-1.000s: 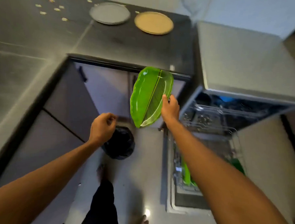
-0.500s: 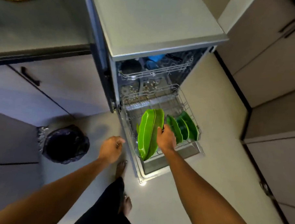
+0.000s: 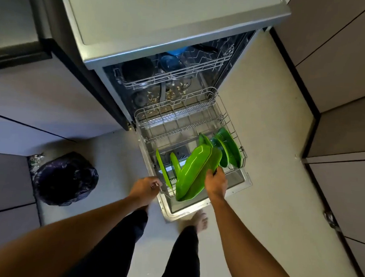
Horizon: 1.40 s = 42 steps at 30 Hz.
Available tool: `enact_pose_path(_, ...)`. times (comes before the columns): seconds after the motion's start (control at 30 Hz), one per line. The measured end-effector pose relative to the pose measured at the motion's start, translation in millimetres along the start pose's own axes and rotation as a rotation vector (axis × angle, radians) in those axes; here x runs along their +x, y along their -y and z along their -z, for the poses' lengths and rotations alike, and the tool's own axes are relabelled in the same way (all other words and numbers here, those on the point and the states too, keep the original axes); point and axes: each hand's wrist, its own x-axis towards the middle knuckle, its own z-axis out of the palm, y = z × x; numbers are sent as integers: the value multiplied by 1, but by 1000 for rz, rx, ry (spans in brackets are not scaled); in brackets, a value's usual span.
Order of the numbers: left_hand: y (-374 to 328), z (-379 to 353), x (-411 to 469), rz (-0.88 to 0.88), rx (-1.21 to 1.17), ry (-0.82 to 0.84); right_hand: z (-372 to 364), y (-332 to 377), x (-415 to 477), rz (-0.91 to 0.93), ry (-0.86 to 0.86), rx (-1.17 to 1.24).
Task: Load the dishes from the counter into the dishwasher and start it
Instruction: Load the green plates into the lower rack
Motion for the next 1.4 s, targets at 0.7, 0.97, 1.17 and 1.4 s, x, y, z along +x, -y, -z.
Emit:
enact_pose_path(0.7,-73,-192,160,59,141,108,-13,-47,223,576,161,-275)
enact_pose_path(0.97,-75,-230,194,69,171,181,-29,-38,266,770,192,-291)
enact_pose_path(1.17,-67,-247,197,55,159,191,-42,-42,274,814,218,-447)
enact_pose_path(1.4,-61,-242,203,45,84,167,-60,-54,267,736,287,-621)
